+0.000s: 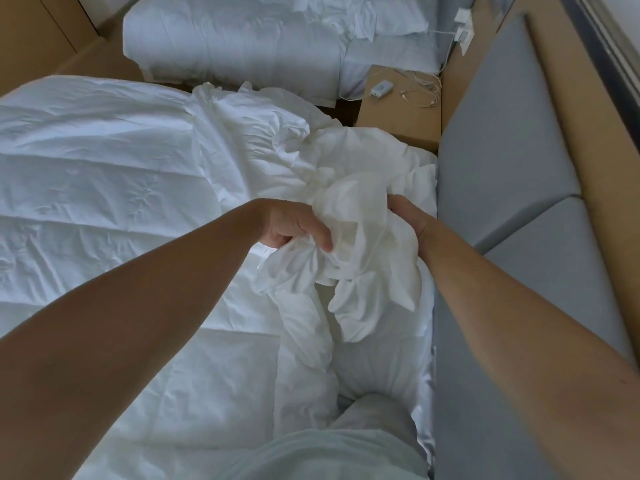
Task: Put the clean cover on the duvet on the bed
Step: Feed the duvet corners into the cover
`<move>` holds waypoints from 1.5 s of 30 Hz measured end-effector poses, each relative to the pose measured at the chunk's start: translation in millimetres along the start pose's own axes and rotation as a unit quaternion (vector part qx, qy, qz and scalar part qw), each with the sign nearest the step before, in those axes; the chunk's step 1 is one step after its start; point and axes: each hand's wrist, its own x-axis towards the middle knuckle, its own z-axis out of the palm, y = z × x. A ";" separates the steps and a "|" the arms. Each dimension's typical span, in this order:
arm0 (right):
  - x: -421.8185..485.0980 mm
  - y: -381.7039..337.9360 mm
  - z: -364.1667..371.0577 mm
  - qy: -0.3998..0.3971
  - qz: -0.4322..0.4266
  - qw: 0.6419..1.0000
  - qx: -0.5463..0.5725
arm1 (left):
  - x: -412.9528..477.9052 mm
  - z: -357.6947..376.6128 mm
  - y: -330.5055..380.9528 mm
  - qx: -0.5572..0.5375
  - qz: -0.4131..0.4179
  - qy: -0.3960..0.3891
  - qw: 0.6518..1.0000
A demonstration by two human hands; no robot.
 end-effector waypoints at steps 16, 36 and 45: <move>-2.6 35.9 -27.6 0.012 0.064 0.995 -0.073 | -1.3 7.4 -4.1 0.055 0.037 0.096 0.993; -10.2 25.6 0.0 -0.033 -0.006 0.999 0.022 | -1.7 20.6 0.5 -0.053 0.039 0.074 0.995; -9.3 29.6 -4.8 0.079 -0.044 0.986 0.142 | 14.1 23.2 -5.5 -0.122 0.116 0.215 0.962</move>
